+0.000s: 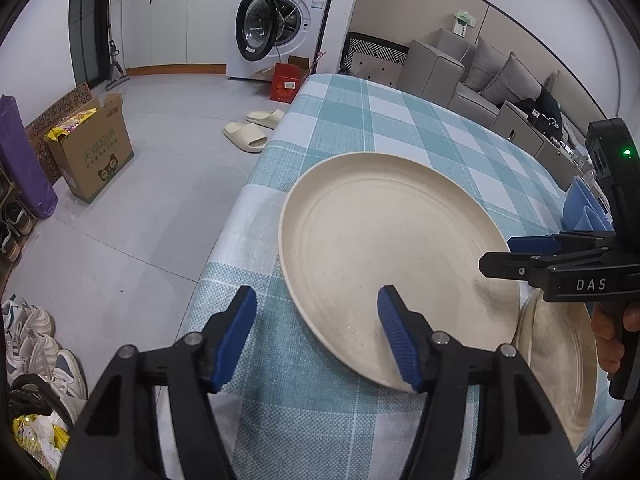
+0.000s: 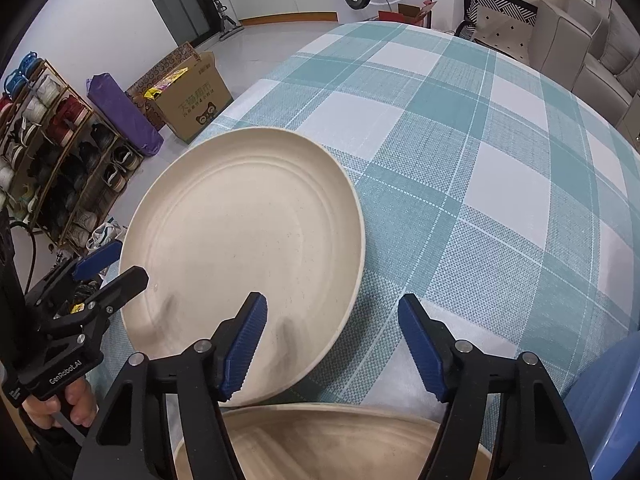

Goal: Organize plates and bowls

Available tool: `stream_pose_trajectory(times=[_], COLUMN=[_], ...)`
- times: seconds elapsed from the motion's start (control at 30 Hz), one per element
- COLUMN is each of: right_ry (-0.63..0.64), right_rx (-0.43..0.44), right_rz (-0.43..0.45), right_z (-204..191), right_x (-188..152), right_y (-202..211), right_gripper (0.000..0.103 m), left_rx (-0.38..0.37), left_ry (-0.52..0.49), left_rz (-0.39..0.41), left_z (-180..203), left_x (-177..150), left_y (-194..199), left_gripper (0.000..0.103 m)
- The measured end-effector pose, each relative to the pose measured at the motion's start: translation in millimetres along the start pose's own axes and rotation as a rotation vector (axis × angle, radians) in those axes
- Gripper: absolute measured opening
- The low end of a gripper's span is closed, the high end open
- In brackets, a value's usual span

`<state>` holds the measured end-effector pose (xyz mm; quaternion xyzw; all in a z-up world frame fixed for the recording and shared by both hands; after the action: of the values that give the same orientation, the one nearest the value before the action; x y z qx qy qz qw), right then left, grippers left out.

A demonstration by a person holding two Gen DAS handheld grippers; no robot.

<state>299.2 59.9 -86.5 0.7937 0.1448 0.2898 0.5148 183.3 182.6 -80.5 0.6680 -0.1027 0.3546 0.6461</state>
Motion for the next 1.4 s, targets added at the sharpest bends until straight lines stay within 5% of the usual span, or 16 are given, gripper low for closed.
stream_pose_trajectory(times=[0.73, 1.4], right_ry=[0.016, 0.057], right_rx=[0.002, -0.055], right_rz=[-0.006, 0.006], right_z=[-4, -11], right_x=[-1, -2], right_y=[-10, -8], right_gripper=[0.044, 0.023], left_rx=[-0.031, -0.016], left_ry=[0.001, 0.011], left_rz=[-0.014, -0.011], left_z=[0, -1], left_x=[-2, -2], left_y=[-2, -1], left_gripper=[0.034, 0.031])
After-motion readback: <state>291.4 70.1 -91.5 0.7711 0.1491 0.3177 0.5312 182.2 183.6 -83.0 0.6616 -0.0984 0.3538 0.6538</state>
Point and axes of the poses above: each gripper's, at about its wrist camera, not at the fingertips, and y roughly against the way its jaws point, z to its right, x to its top, the point moved 5 cm from there along -y, roughly the way its jaws point, and after that the axes turned 9 degrees about x, right-handed, at the moved point
